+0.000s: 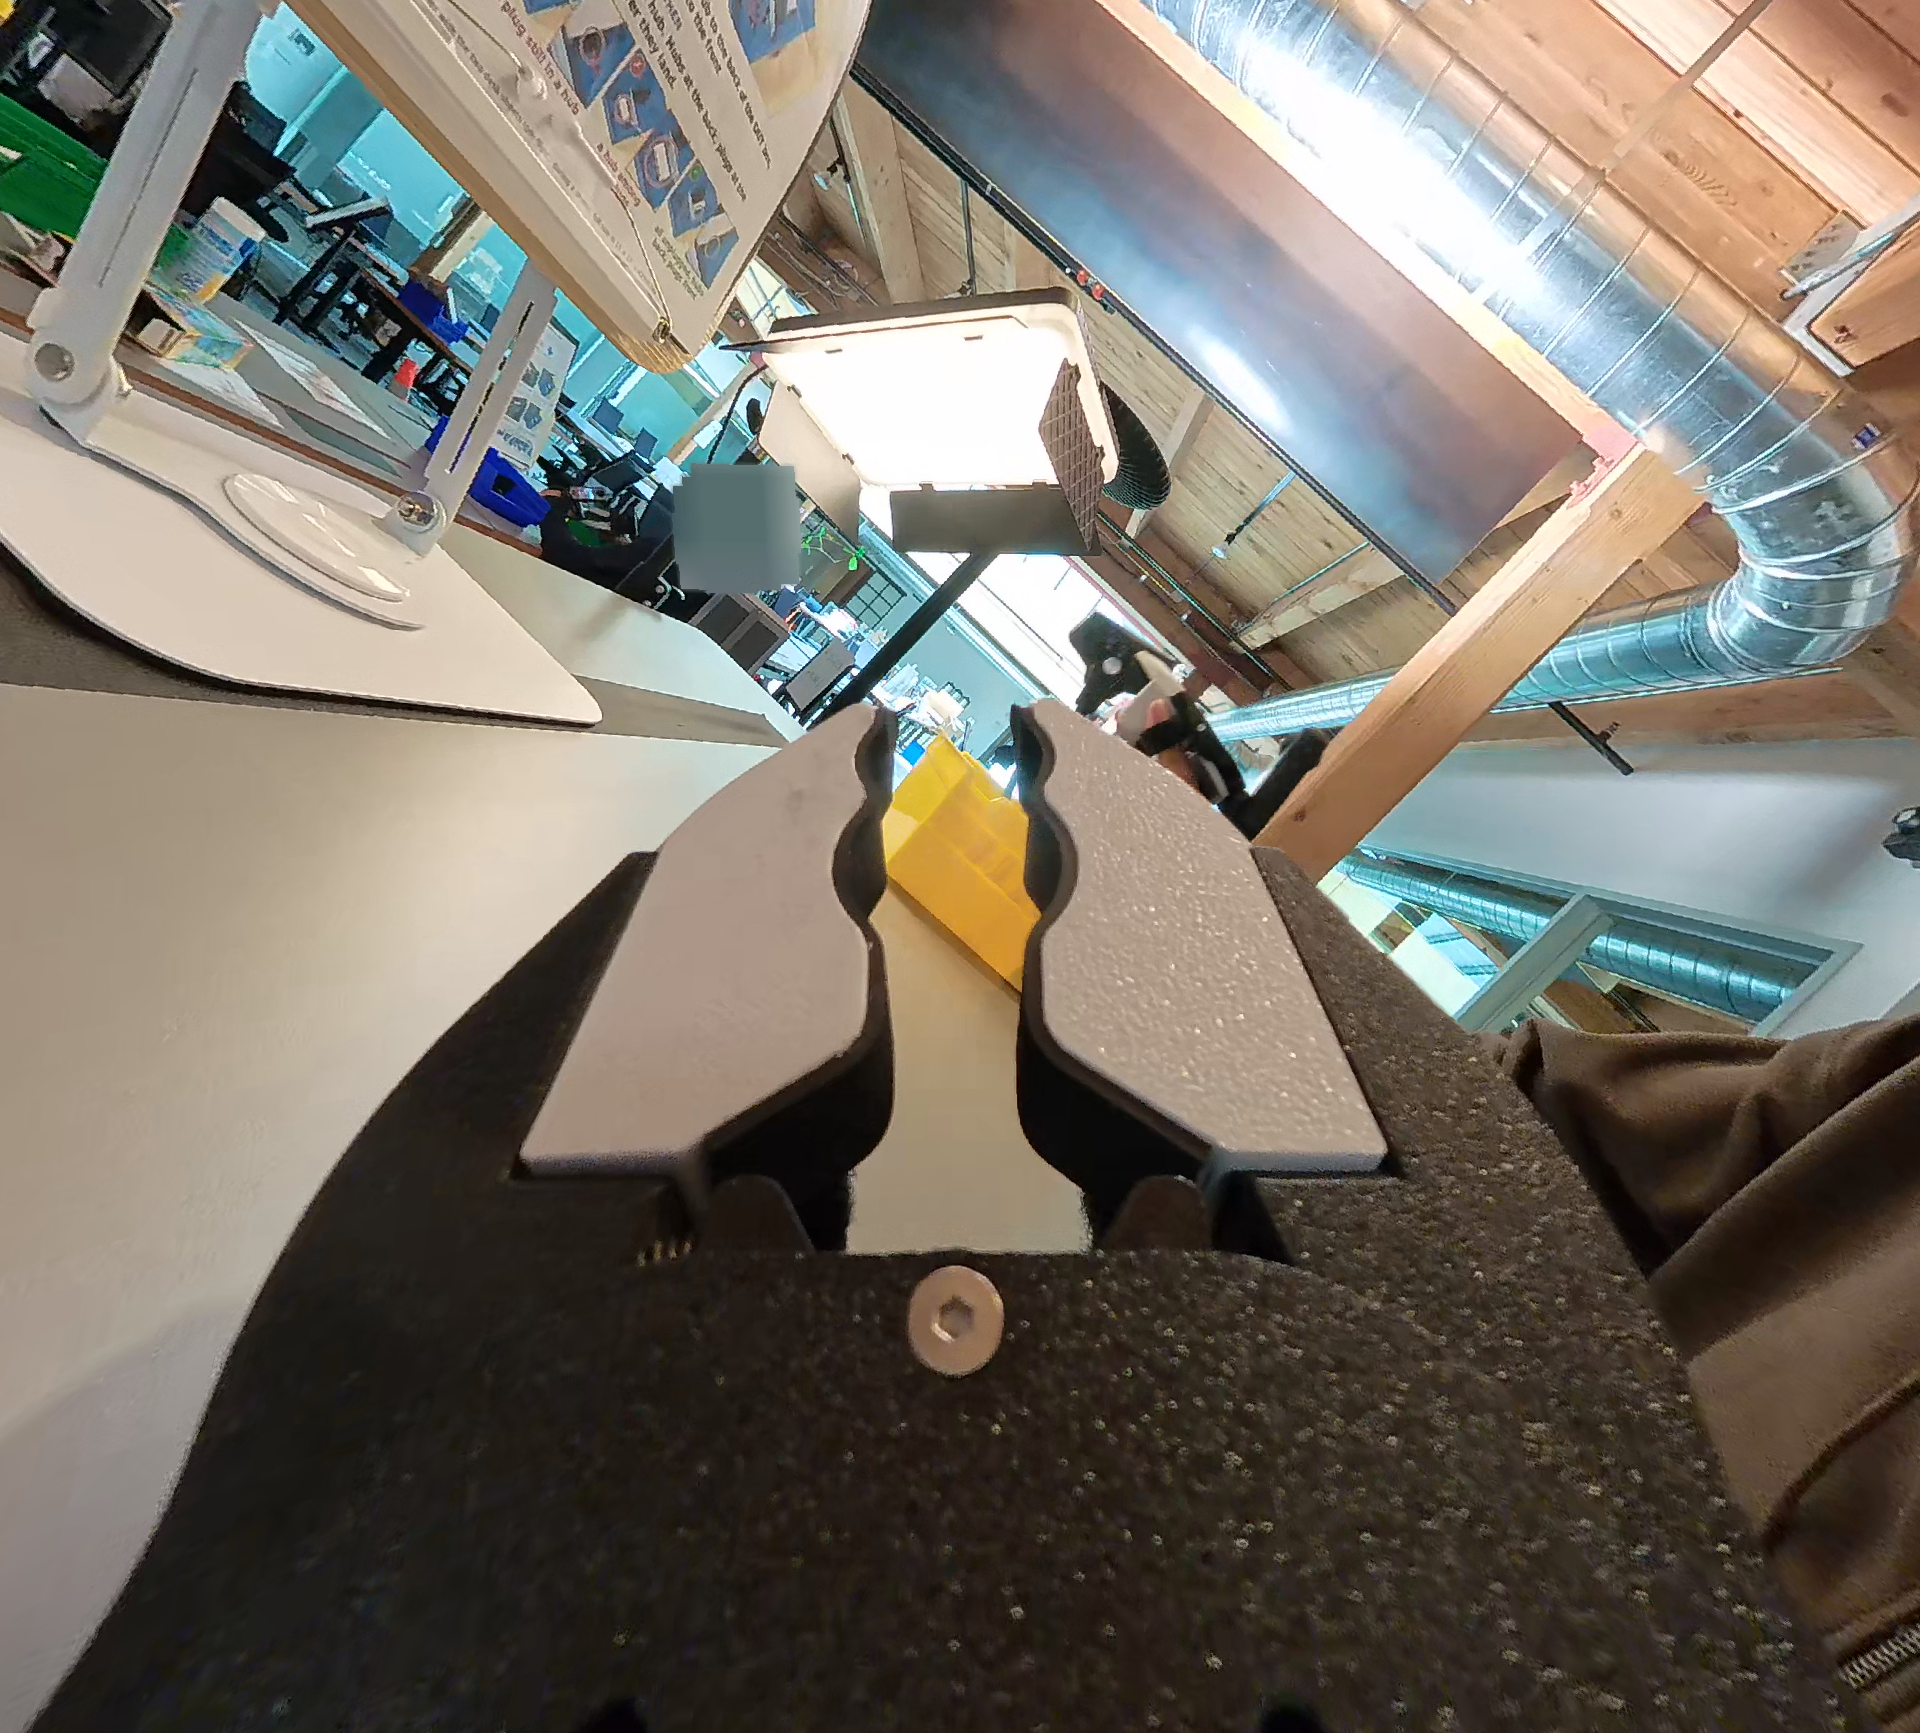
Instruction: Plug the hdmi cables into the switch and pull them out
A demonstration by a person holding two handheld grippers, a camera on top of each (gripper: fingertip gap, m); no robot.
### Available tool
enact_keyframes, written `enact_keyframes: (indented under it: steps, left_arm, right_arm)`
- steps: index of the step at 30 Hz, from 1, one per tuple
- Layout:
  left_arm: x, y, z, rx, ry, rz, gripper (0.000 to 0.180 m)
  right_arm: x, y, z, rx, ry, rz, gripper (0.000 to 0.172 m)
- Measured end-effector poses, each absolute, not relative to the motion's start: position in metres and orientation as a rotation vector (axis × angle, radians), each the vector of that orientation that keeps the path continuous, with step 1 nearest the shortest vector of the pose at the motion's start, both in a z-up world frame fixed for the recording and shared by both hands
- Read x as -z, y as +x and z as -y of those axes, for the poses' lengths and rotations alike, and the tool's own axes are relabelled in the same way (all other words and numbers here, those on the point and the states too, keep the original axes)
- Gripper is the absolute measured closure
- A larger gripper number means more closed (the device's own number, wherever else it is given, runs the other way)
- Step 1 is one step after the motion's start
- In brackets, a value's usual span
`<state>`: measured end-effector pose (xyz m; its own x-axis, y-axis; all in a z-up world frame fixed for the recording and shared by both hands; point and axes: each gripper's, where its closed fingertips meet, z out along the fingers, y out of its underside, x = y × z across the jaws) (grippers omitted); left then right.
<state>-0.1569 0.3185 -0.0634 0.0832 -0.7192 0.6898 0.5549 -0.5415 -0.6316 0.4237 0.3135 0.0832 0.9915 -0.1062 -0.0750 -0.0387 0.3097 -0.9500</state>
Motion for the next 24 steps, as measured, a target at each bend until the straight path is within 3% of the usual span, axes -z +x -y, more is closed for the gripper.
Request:
enact_keyframes:
  steps: [10, 24]
  left_arm:
    - [0.065, -0.154, -0.32, 1.645, -1.391, -0.19, 0.158]
    - [0.064, -0.155, -0.32, 1.645, -1.385, -0.18, 0.159]
  right_arm:
    - [0.032, 0.438, -0.358, -0.021, -1.889, -0.188, 0.151]
    - [0.094, 0.43, -0.331, 0.004, -2.44, -0.2, 0.151]
